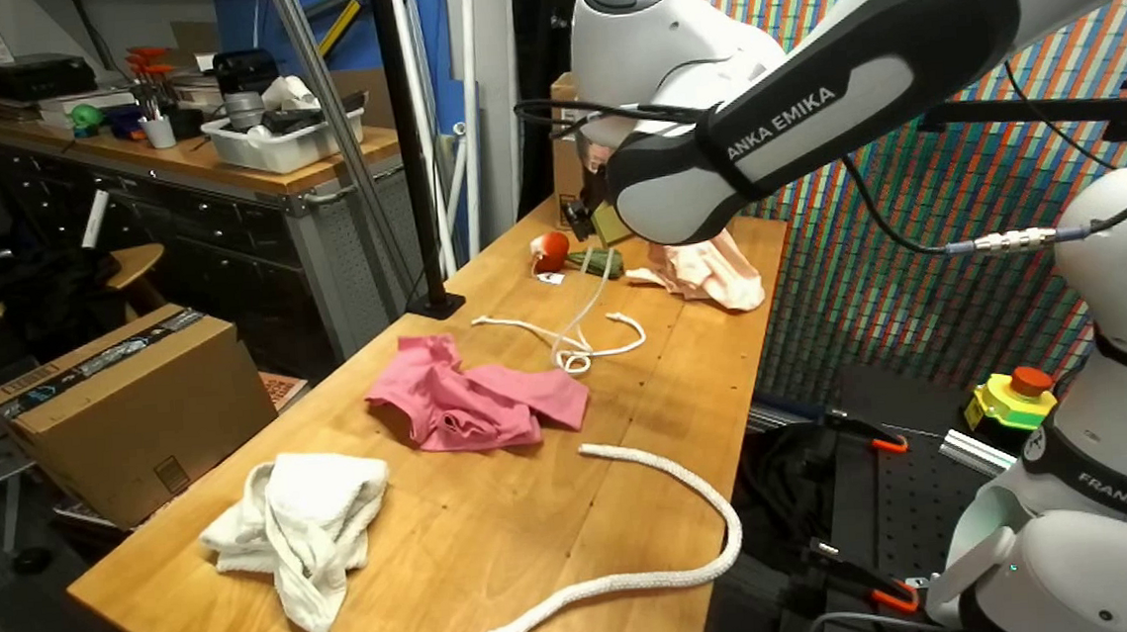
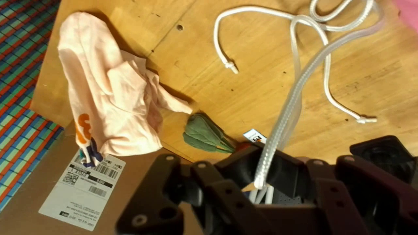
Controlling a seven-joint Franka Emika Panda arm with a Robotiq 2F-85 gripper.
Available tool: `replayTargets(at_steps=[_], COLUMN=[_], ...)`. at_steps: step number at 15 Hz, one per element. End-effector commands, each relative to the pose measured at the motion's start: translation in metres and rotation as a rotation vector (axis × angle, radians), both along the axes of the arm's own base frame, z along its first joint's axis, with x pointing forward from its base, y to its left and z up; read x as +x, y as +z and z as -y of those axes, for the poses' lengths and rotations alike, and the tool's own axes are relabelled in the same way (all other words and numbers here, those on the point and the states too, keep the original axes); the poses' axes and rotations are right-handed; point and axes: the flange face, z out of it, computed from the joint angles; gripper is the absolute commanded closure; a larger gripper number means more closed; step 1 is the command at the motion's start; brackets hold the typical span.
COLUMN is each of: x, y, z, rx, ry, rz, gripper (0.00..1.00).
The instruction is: Spread the clothes and the objects across on the table
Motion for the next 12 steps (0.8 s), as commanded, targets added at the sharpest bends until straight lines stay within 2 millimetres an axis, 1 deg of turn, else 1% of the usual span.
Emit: replayTargets(at_steps=[1, 8, 10, 12], x=[-0.019, -0.055, -0.062, -0.065], y=[-0.001, -0.023, -0.031, -0.039], z=[0.02, 0.052, 0.055, 0.051], rx=[-0.065, -0.05, -0.039, -0.037], ry=[-0.024, -0.076, -0.071, -0.049], rz=[-0.041, -0.128, -0.157, -0.197], gripper=[0.98, 0.98, 0.98, 0.98])
